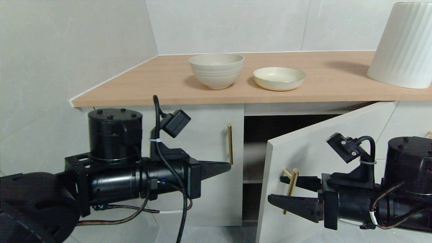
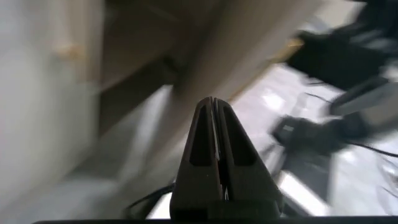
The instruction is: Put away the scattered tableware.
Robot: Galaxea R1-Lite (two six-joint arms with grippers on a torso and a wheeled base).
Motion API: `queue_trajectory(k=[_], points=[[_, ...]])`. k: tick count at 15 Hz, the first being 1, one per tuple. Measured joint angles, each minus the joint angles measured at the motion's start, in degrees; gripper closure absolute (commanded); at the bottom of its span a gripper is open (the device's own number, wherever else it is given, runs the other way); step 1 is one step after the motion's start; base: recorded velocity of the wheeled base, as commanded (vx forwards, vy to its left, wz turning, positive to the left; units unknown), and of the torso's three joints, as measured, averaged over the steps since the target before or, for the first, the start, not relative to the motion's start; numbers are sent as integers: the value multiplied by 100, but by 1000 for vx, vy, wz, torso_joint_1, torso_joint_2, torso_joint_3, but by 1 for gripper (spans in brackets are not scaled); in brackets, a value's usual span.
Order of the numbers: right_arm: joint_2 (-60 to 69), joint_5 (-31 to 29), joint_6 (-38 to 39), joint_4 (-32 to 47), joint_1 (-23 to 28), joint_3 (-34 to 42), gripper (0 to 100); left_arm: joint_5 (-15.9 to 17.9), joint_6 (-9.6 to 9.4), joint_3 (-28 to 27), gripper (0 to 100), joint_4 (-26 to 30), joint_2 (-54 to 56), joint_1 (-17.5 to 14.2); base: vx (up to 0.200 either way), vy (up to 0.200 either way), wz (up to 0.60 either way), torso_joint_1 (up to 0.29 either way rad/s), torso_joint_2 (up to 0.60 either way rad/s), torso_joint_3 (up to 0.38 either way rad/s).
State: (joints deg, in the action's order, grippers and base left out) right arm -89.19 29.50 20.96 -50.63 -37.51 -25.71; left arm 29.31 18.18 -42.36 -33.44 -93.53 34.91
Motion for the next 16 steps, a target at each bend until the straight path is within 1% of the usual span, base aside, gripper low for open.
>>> queue_trajectory(k=[1, 2, 4, 5, 6, 7, 9, 10, 11, 14, 16], points=[[13, 0, 0, 5, 0, 9, 0, -13, 71, -83, 100, 0, -116, 150, 0, 0, 0, 0, 0, 0], [32, 0, 1, 10, 0, 16, 0, -22, 93, -102, 100, 7, -197, 199, 0, 0, 0, 0, 0, 0], [73, -2, 6, 27, 0, 27, 0, -16, 117, -46, 100, -4, -302, 190, 0, 0, 0, 0, 0, 0], [85, -2, 4, 21, 0, 41, 0, -24, 112, -33, 100, -132, -361, 185, 0, 0, 0, 0, 0, 0], [95, -2, 0, 16, 0, 60, 0, -65, 115, -24, 100, -471, -506, 183, 0, 0, 0, 0, 0, 0], [104, -2, 0, 7, 0, 72, 0, -174, 130, -20, 100, -901, -739, 182, 0, 0, 0, 0, 0, 0], [118, -2, -5, 0, 0, 99, 0, -600, 161, -17, 100, -2165, -1392, 191, 0, 0, 0, 0, 0, 0], [127, 0, -2, 2, 5, 105, 0, -739, 174, -24, 100, -2565, -1670, 221, 0, 0, 0, 0, 0, 0], [134, 2, -2, 2, 6, 107, 0, -761, 180, -50, 100, -2647, -1863, 260, 0, 0, 0, 0, 0, 0], [154, 2, -10, 0, 9, 133, 0, -629, 183, -302, 100, -2701, -2199, 354, 0, 0, 0, 0, 0, 0], [168, 5, -29, -11, 11, 176, 0, -624, 130, -416, 100, -2809, -2331, 524, 0, 0, 0, 0, 0, 0]])
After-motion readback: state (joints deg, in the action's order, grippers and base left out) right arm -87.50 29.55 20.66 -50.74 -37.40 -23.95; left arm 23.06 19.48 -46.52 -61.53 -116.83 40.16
